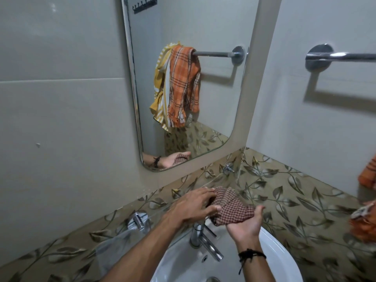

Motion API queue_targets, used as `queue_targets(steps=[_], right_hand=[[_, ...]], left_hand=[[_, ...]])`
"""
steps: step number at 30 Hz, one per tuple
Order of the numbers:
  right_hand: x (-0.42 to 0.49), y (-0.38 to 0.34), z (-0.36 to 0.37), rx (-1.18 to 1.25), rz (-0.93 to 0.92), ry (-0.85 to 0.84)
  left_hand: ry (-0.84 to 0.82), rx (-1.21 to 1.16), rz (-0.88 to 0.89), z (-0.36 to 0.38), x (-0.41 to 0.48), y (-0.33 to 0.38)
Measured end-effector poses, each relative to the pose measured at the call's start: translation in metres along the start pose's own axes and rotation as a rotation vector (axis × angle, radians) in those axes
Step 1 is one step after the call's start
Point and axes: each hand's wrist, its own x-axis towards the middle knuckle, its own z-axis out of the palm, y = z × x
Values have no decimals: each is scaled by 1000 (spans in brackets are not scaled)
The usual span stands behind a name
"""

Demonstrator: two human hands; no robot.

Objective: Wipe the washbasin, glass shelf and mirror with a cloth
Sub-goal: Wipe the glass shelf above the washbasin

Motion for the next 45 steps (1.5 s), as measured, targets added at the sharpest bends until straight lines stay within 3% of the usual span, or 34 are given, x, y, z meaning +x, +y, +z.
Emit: queue_targets(steps=[4,13,19,23,28,35,42,45], right_hand=[[34,-17,19,74,-109,7],[9,52,18,-125,84,-134],[11,40,22,-154,30,-58],[20,25,23,92,-16,-30],[8,63,19,96,82,-43],[-24,94,1,-4,239,-161],[0,56,12,77,114,-93],[-18,75,15,39,180,-127]], left_hand=[[5,-21,-20,-1,3,4],[58,-48,-3,0,1,-1],[368,-306,-115,-15,-20,-7],[240,-138,-126,-31,-57,-14],[92,13,-184,-32,-104,-27],[60,76,-244,-22,-123,-23],[103,53,-277,-20,-135,-27],[128,58,-266,-16,-133,-28]])
